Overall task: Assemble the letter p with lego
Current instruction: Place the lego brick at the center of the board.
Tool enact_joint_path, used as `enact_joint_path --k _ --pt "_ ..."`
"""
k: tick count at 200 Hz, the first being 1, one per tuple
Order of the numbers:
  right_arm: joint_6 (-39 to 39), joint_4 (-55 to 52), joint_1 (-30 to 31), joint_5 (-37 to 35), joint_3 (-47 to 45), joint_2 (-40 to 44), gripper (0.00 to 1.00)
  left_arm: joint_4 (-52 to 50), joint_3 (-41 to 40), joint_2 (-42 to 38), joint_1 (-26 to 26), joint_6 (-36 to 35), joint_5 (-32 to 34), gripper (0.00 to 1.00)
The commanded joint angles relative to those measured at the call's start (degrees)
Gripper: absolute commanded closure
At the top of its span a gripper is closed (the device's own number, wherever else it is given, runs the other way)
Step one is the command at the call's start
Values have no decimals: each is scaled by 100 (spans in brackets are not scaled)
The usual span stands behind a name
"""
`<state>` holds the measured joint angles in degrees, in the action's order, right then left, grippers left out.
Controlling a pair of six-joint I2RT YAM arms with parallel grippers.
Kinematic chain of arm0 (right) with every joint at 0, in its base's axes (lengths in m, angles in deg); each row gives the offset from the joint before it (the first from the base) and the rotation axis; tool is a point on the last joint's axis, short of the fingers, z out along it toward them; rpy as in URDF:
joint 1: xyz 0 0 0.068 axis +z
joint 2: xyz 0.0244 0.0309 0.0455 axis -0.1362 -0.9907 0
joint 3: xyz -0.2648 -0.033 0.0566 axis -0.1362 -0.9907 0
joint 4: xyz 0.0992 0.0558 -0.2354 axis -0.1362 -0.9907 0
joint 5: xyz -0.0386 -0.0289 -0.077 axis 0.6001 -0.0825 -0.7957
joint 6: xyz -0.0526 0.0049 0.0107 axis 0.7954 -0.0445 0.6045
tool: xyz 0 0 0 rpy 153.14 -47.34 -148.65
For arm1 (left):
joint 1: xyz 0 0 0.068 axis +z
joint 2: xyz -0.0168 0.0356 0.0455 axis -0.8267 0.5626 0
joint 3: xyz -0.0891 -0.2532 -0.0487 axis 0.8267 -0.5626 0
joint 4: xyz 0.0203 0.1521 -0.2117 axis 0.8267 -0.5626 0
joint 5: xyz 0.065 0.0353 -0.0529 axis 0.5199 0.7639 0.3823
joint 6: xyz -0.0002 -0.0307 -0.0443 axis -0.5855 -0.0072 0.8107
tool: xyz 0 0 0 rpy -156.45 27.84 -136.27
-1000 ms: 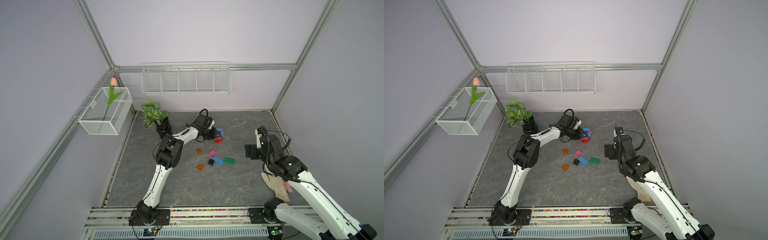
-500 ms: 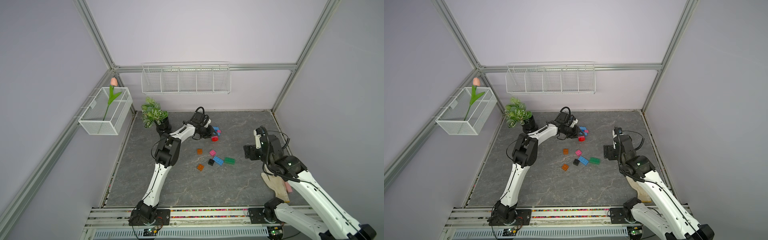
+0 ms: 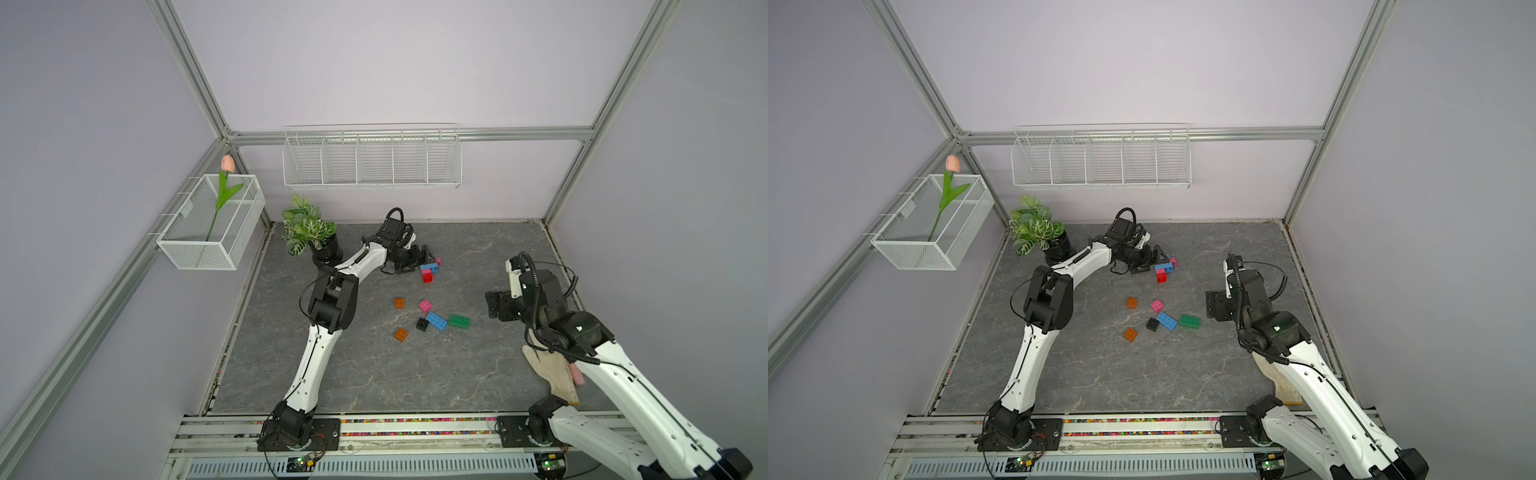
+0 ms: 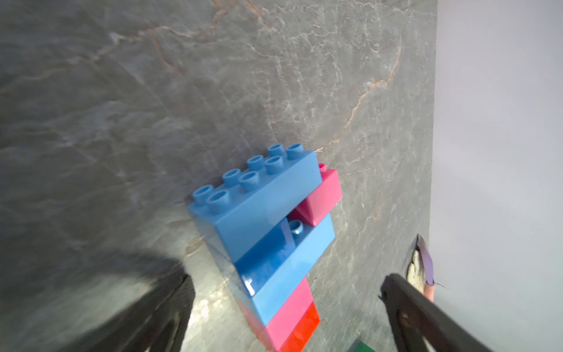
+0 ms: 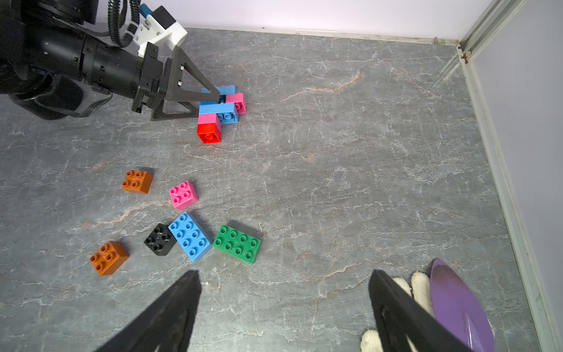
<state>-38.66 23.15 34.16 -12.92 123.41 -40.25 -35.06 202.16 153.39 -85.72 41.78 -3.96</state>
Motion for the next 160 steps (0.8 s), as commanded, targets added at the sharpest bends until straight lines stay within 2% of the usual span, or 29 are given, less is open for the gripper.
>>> enact_joint_path --k 1,31,68,89,111,140,160 --pt "68 -36 -47 56 -104 -7 11 -554 116 184 42 -114 694 0" --pt "64 -33 -48 20 -107 -28 11 -475 108 -278 -12 -326 1172 0" --pt "-110 -224 -47 -276 33 -227 11 14 -295 -1539 -397 -912 1782 0" --pt "-181 -352 -40 -353 122 -410 11 191 -714 -2435 -782 -1364 2497 0" --pt "-264 -465 -14 -359 156 -602 11 534 -1564 -3487 -1167 -1561 3297 0" --pt "-359 -617 96 -434 193 -890 11 567 -2820 -4683 -1355 -1136 4064 0" --pt "-405 -719 185 -540 258 -1079 10 49 -3489 -5189 -1351 -566 4530 0"
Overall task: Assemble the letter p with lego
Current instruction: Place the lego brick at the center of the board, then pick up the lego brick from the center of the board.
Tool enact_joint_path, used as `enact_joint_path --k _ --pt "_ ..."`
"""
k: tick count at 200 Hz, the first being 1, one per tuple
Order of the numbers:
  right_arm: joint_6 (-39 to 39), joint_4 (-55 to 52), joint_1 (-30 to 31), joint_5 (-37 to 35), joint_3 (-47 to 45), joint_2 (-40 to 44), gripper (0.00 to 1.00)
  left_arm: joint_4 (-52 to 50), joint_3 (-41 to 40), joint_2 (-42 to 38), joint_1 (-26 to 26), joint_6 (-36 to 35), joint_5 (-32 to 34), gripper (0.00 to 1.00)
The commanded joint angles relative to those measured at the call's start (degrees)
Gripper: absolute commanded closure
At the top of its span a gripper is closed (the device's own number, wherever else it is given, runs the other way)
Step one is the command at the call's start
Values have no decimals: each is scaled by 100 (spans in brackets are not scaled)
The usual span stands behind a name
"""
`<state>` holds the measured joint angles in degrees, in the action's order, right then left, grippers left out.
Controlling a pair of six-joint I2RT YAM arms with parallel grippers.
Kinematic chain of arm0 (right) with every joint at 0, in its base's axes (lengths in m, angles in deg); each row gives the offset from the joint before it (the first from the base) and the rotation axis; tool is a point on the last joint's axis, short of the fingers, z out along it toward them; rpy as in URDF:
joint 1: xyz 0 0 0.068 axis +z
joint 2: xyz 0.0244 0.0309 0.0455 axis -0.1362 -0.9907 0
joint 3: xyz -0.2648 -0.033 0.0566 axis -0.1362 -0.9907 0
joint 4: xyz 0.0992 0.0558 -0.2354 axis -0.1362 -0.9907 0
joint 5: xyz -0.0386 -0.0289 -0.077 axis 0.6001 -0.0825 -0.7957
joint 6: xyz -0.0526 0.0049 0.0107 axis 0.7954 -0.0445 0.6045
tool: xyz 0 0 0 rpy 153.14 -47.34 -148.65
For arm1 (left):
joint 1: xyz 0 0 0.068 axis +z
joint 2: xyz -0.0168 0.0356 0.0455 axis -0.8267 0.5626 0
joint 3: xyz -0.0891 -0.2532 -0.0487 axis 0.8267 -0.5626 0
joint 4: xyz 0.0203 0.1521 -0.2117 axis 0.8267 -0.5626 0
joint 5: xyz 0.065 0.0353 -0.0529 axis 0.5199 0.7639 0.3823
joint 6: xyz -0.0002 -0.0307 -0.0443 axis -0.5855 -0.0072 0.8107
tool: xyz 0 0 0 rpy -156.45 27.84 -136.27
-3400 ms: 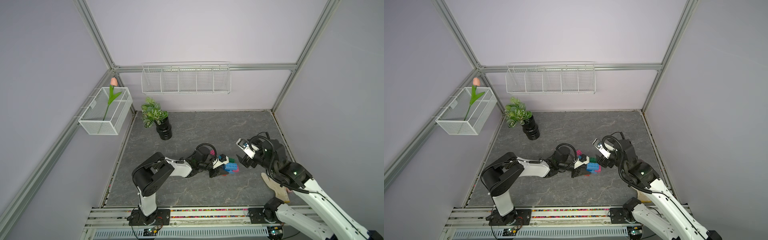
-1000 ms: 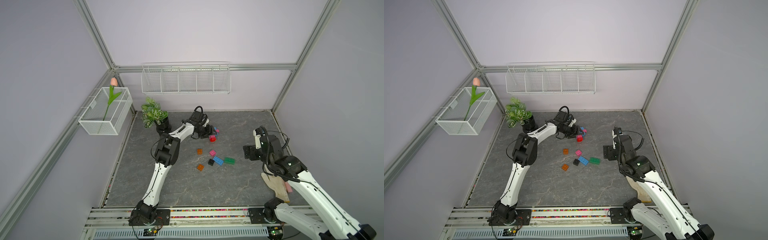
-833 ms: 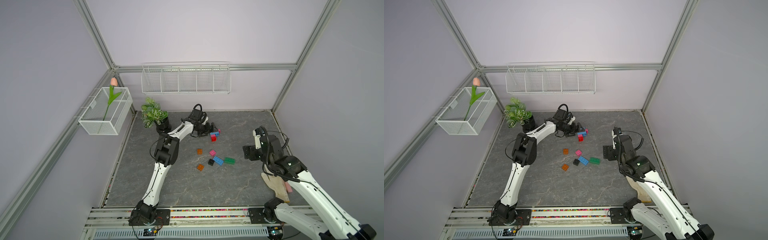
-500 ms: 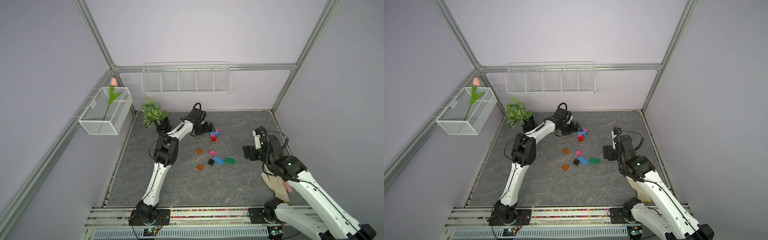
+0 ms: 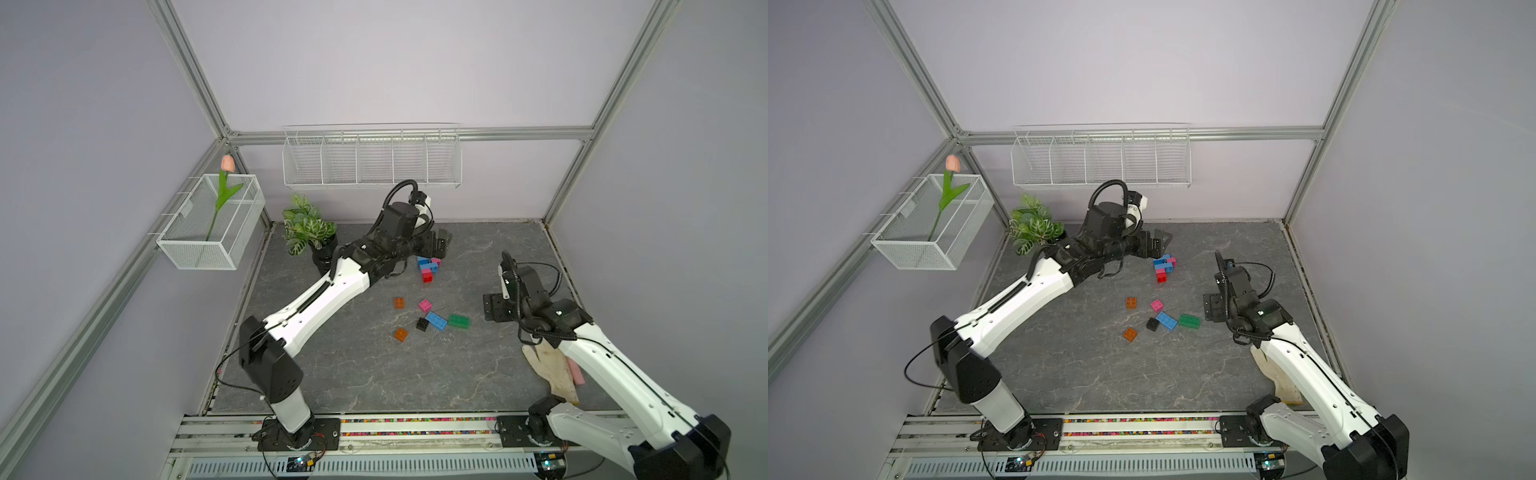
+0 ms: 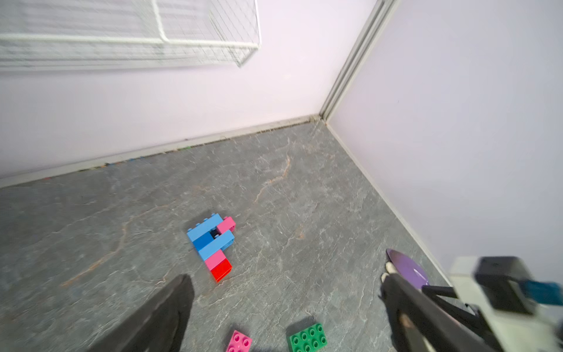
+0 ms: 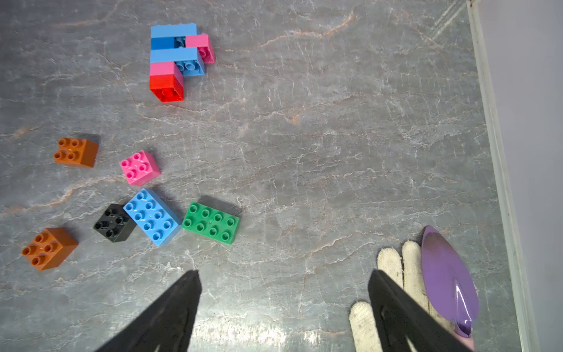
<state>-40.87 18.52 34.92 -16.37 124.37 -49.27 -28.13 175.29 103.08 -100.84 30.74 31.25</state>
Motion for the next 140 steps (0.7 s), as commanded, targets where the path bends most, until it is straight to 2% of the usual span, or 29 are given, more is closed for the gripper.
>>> enact_joint_path --k 1,19,41,52,68,98,124,140 --pt "-185 -258 115 -193 164 -183 10 -675 -835 -170 164 560 1013 1" --pt "-185 -265 173 -281 192 -298 10 -903 -1483 -604 164 694 714 0" --pt "-194 -285 205 -382 251 -398 10 75 -2840 -1416 159 855 -82 0" --pt "-186 -326 217 -431 288 -440 9 496 -3432 -1848 136 911 -233 0" --pt "-154 -370 236 -461 323 -475 9 855 -4014 -2505 85 784 -222 0" --pt "-137 -471 260 -577 337 -463 9 1329 -5064 -3593 49 698 543 0" --pt "-149 -498 262 -670 308 -405 9 965 -5114 -3464 131 705 381 0" --pt "-159 -515 262 -732 298 -417 9 601 -4773 -2990 132 653 356 9"
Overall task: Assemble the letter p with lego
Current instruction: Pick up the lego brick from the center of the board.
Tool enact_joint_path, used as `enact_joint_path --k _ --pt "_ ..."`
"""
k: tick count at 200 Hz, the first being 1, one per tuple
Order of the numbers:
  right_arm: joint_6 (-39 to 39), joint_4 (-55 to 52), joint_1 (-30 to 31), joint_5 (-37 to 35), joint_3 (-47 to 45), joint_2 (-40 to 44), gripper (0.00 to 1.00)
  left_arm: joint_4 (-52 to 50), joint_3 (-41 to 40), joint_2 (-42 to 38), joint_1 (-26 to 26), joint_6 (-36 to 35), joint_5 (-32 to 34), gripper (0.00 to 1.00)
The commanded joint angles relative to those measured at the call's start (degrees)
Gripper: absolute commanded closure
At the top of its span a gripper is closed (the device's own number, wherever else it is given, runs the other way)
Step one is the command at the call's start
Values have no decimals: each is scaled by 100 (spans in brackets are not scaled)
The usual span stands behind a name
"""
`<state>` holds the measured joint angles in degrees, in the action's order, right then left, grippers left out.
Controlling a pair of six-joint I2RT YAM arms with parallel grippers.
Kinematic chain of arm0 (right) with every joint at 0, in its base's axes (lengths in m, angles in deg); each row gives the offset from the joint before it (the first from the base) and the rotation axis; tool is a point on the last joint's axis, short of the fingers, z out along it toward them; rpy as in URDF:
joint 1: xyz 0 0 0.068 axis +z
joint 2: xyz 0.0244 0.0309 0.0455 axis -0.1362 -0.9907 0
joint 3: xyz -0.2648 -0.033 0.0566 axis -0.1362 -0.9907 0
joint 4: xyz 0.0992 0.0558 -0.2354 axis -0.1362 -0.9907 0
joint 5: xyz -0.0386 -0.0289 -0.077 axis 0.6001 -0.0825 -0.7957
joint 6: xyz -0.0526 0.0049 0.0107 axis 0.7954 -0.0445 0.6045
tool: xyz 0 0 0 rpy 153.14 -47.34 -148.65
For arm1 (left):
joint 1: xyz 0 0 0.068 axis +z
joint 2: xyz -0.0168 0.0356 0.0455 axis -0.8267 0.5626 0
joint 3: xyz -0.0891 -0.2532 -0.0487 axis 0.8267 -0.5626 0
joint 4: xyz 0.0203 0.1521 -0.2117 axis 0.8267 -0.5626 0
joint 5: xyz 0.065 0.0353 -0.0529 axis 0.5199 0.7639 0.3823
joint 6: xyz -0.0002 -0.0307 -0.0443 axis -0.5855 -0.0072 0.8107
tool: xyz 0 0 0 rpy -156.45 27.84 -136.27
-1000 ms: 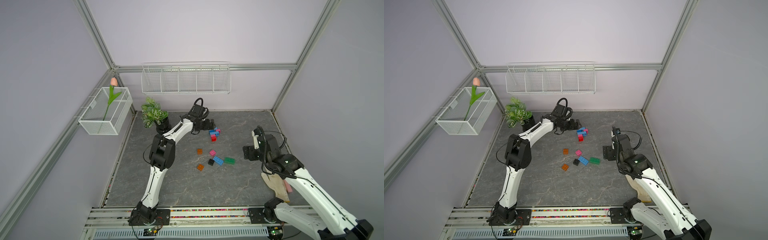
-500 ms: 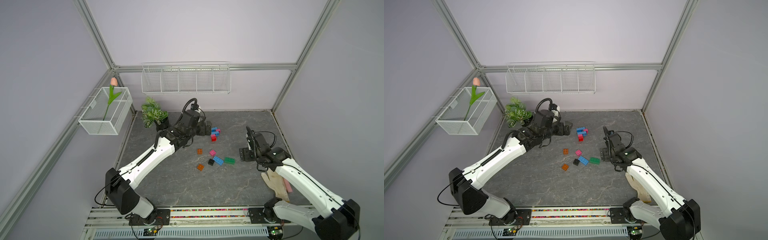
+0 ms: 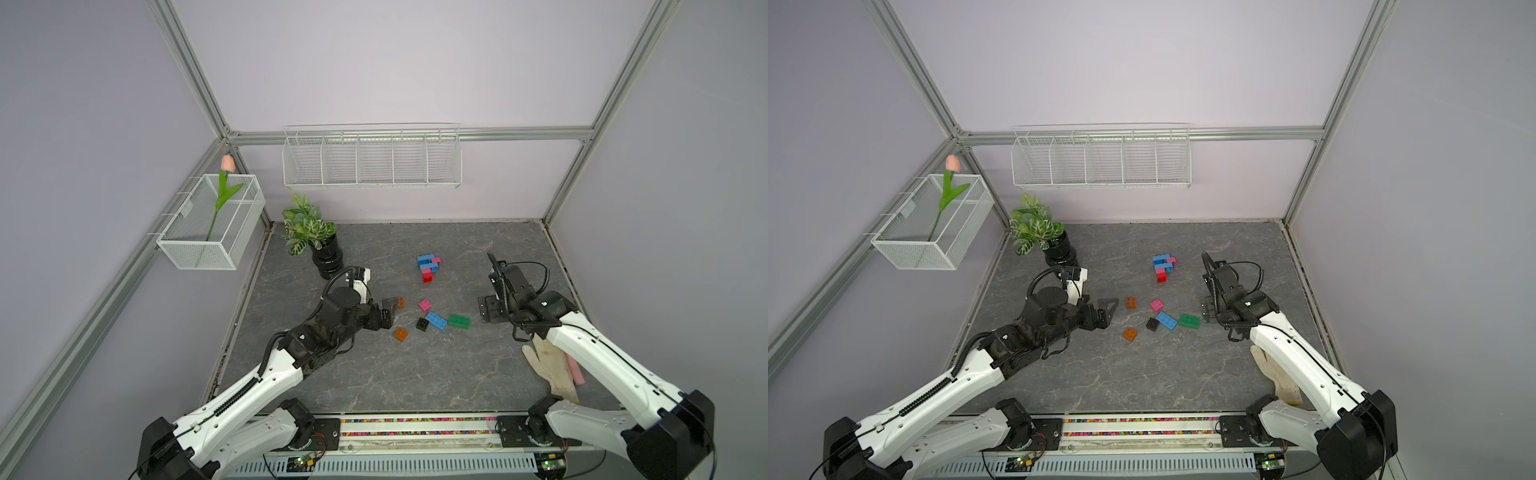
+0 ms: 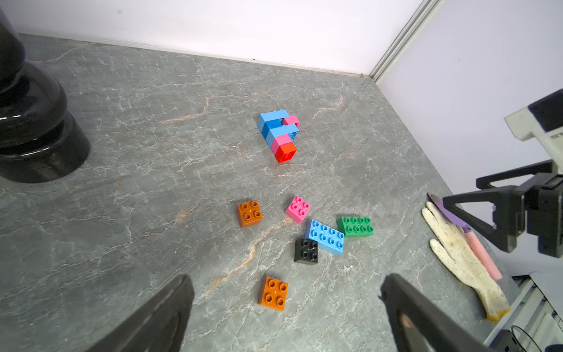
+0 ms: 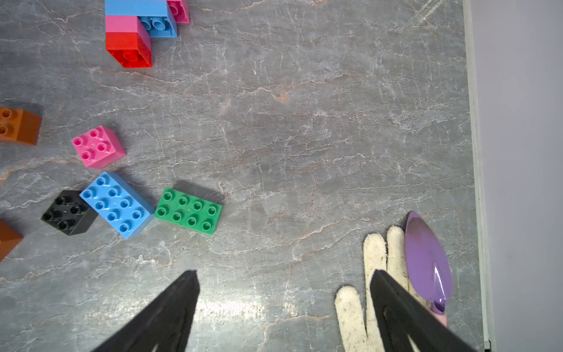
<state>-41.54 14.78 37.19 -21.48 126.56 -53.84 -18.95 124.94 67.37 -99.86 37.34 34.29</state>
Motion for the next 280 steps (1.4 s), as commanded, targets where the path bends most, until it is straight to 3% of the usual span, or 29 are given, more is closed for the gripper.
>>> enact_joint_path --k 1,31,53,132,188,280 --pt "-95 -146 39 -223 79 39 9 -347 295 618 37 -16 62 9" --pt "-129 -202 36 -287 79 -87 9 -1494 1397 1978 33 -87 257 16" --pt "-162 -236 30 -275 84 -219 8 -2141 2232 2989 32 98 452 26" --pt "-75 -115 27 -58 -6 -357 8 -2447 3653 5065 25 537 431 27" --pt "-36 -63 32 39 -58 -376 8 -2391 4013 5709 24 611 546 31" --pt "15 -54 22 113 -70 -418 5 -2310 4220 6109 44 643 739 51"
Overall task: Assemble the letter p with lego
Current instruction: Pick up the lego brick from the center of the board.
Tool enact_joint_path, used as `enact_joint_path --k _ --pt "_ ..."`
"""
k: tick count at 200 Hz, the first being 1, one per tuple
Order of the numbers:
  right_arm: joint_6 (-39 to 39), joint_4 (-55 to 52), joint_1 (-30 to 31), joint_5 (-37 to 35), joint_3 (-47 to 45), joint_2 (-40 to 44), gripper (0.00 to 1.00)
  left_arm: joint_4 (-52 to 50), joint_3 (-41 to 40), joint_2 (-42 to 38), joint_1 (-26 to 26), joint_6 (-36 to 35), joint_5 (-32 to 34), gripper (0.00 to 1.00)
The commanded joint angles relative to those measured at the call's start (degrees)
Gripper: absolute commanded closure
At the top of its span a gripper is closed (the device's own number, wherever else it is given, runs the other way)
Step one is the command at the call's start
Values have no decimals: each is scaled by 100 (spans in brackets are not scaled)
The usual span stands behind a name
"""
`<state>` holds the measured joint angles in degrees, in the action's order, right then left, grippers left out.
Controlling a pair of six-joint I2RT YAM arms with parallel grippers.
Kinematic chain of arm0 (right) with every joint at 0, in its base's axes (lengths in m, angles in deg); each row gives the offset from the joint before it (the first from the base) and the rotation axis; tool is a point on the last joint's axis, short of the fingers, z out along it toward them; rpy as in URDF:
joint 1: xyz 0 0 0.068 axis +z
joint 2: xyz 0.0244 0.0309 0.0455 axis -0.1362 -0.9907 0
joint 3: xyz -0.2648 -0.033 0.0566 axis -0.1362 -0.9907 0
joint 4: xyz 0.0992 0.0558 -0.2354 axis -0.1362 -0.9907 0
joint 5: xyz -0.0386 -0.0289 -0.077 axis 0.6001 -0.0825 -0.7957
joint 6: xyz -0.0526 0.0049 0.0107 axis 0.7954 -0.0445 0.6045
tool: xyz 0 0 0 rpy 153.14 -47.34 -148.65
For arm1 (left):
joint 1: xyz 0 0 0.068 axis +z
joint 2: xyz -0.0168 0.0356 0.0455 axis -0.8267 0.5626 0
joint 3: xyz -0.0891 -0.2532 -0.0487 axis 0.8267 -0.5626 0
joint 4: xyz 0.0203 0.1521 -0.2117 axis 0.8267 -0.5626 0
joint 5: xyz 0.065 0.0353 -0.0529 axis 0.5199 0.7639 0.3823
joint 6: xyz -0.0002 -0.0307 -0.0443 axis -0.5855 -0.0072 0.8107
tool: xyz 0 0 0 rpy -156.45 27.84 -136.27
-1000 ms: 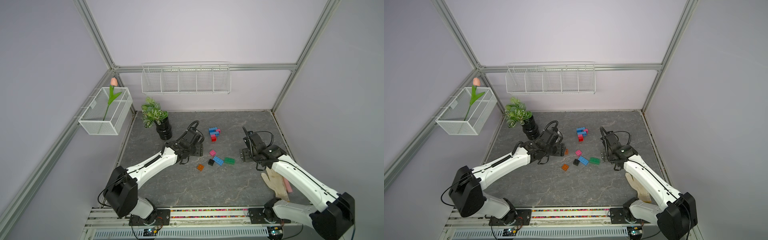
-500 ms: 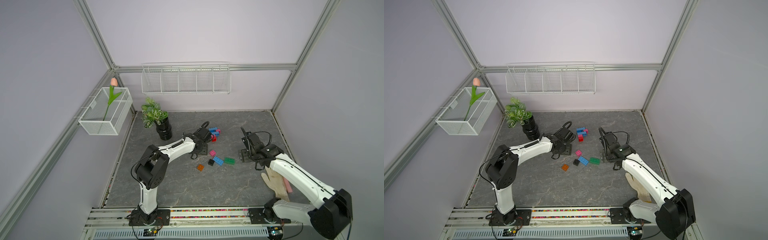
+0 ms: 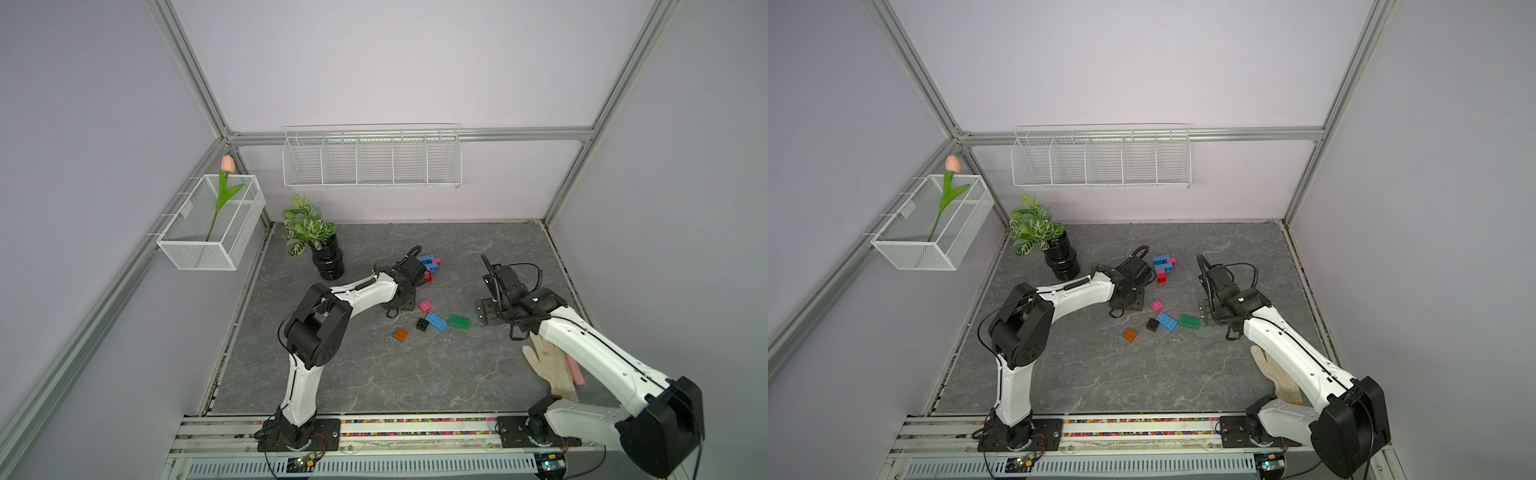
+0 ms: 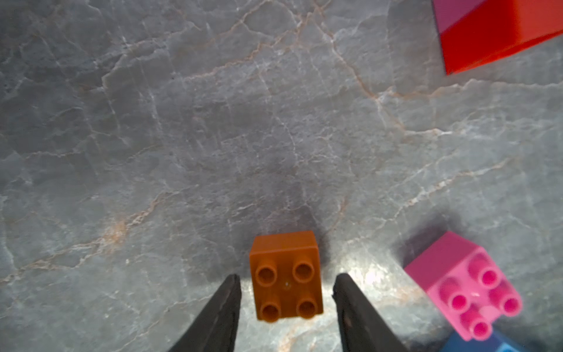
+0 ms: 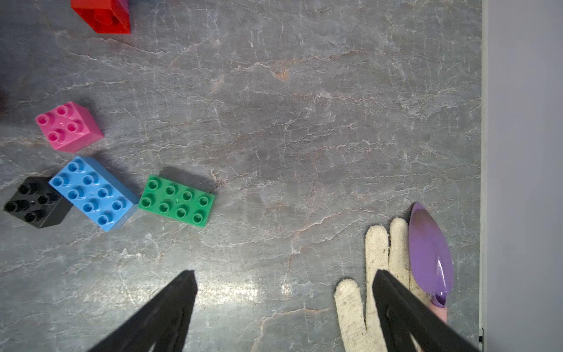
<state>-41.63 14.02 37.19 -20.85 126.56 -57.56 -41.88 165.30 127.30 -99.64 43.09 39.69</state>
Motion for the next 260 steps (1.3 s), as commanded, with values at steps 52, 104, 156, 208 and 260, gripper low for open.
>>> enact_joint_path --k 52,104,156,208,260 --pt "53 25 20 98 -69 -62 4 -35 236 233 35 56 243 56" --pt "67 23 20 119 -70 -64 3 -26 252 253 35 43 239 65" --pt "73 5 20 145 -79 -29 1 22 151 107 33 -45 260 81" --pt "78 -52 18 182 -61 30 0 -66 -366 -788 6 -1027 -266 81" --pt "77 -90 18 281 -53 94 0 -956 -913 -1592 -580 -2246 -785 79"
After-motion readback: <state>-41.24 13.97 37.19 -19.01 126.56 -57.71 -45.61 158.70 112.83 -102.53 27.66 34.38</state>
